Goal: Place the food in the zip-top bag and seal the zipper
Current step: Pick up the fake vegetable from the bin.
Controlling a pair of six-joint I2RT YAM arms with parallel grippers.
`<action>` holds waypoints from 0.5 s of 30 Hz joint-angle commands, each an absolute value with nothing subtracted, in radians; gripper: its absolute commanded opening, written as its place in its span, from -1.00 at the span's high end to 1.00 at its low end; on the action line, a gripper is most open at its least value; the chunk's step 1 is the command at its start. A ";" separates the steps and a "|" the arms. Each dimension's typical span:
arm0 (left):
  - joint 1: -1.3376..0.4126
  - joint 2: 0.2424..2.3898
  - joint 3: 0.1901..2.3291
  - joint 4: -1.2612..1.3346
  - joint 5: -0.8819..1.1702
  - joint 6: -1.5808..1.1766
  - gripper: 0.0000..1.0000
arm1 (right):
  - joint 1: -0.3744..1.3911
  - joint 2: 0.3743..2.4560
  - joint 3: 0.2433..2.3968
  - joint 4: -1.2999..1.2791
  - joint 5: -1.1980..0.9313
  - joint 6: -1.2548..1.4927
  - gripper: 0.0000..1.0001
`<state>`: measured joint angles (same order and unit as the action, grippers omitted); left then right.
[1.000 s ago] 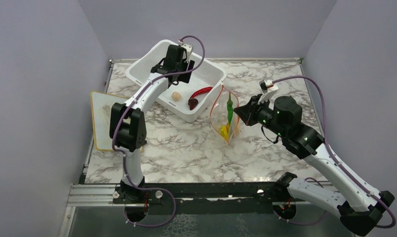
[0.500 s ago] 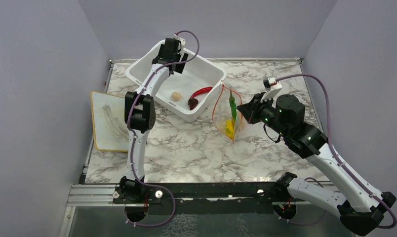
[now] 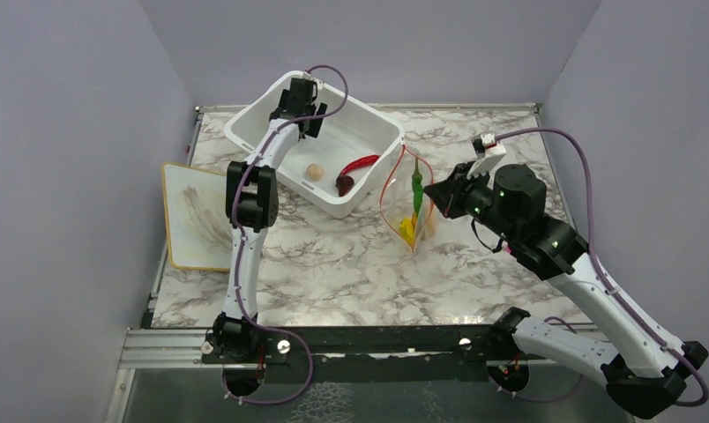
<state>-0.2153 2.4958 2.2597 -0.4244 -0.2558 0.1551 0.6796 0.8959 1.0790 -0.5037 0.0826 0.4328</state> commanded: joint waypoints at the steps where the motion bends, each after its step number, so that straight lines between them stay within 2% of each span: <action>1: -0.194 2.552 2.284 -0.382 -0.270 0.115 -0.66 | 0.684 0.899 1.111 -0.489 0.115 0.433 0.98; 10: -0.162 2.615 2.319 -0.361 -0.201 0.089 -0.64 | 0.684 0.908 1.112 -0.490 0.119 0.449 0.98; 15: -0.158 2.620 2.304 -0.349 -0.161 0.102 -0.27 | 0.683 0.914 1.115 -0.498 0.113 0.463 0.98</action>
<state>-0.1646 2.5935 2.2963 -0.3645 -0.2184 0.0998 0.6796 0.9112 1.0794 -0.5087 0.0921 0.4435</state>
